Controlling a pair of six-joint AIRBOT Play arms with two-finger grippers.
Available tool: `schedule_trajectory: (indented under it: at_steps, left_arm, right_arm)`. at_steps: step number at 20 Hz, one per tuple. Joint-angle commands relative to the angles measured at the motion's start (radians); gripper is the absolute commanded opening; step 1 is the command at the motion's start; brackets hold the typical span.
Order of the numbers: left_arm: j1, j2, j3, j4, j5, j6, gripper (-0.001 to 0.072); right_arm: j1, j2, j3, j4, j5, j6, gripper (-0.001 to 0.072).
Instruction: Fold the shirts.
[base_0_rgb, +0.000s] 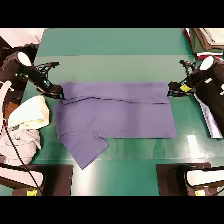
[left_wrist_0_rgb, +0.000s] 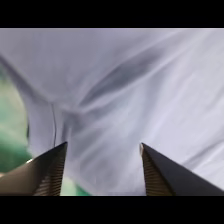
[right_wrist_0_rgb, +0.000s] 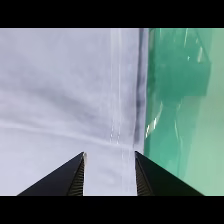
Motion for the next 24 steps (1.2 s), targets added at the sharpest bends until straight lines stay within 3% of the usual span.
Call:
schedule_trajectory:
  at_steps: [1, 2, 6, 9, 12, 16, 24]
  left_arm:
    - [0.011, 0.056, -0.017, 0.043, -0.032, -0.082, 0.0541]
    - [0.014, 0.1, -0.038, 0.032, -0.031, -0.096, 0.0541]
    - [0.014, 0.343, -0.304, -0.105, 0.01, -0.136, 0.054]
    - [0.012, 0.567, -0.628, -0.129, 0.13, -0.224, 0.054]
    - [0.012, 0.737, -0.878, -0.141, 0.132, -0.303, 0.0541]
    - [0.012, 0.776, -1.023, -0.215, 0.084, -0.308, 0.0541]
    - [0.012, 0.773, -1.134, -0.307, 0.18, -0.304, 0.054]
  right_arm:
    - [-0.006, 0.008, 0.056, 0.002, 0.123, -0.018, 0.0341]
    - [-0.007, 0.026, 0.067, 0.002, 0.148, -0.035, 0.0283]
    - [-0.006, 0.122, 0.069, 0.002, 0.125, -0.052, 0.0284]
    - [-0.006, 0.171, 0.069, 0.002, 0.068, -0.053, 0.0284]
    - [-0.006, 0.18, 0.069, 0.002, 0.049, -0.053, 0.0284]
    - [-0.006, 0.179, 0.069, 0.001, 0.047, -0.053, 0.0284]
    - [-0.006, 0.179, 0.069, 0.001, 0.046, -0.053, 0.0283]
